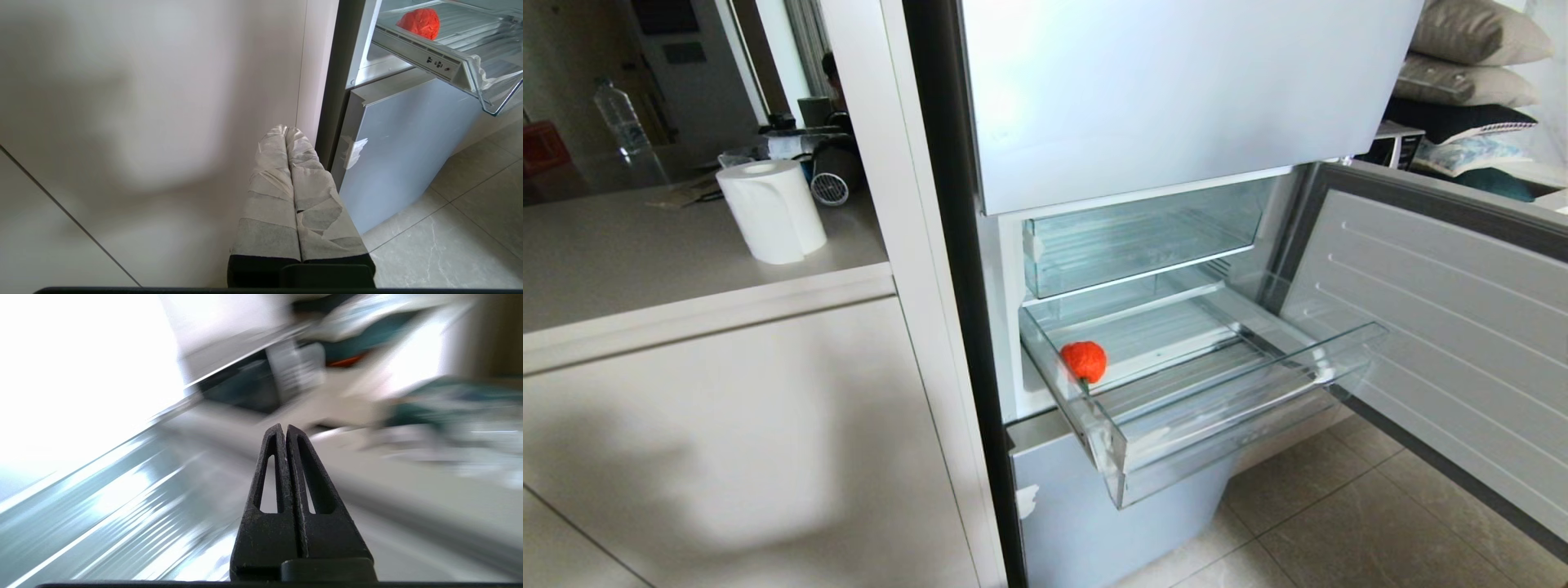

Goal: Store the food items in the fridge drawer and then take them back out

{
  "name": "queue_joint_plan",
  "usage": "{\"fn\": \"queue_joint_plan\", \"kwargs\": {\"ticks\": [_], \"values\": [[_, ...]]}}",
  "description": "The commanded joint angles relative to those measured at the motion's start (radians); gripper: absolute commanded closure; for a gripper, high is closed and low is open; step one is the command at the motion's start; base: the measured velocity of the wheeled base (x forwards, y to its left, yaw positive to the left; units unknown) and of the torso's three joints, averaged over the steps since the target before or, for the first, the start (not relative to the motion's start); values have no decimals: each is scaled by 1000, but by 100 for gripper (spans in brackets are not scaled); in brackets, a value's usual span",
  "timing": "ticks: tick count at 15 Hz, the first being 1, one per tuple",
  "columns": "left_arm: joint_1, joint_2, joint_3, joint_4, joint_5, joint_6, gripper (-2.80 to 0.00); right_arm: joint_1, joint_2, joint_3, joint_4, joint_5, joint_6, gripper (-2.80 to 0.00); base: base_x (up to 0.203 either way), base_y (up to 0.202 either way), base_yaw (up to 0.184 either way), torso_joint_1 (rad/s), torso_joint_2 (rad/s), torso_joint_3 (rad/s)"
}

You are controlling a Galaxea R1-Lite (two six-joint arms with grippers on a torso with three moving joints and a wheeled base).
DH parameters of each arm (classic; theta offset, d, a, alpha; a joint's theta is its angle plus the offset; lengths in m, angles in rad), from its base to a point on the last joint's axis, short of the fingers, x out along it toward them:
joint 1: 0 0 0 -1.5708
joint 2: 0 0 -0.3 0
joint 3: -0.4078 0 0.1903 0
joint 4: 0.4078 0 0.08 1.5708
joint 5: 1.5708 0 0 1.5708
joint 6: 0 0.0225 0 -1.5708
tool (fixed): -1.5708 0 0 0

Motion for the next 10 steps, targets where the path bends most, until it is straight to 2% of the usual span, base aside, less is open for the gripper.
{"fn": "queue_joint_plan", "kwargs": {"ticks": [1,3,5,7,8,9,10], "values": [[1,1,0,0,0,0,0,337,-106,87,23,-85,-39,0,0,0,0,0,0,0],[2,1,0,0,0,0,0,566,-166,148,146,-175,-97,0,0,0,0,0,0,0],[1,1,0,0,0,0,0,732,-194,198,339,-325,-146,0,0,0,0,0,0,0],[1,1,0,0,0,0,0,838,-198,274,367,-459,-161,0,0,0,0,0,0,0],[2,1,0,0,0,0,0,865,-197,310,353,-541,-159,0,0,0,0,0,0,0],[1,1,0,0,0,0,0,883,-194,341,336,-587,-155,0,0,0,0,0,0,0],[1,1,0,0,0,0,0,887,-194,348,330,-594,-151,0,0,0,0,0,0,0]]}}
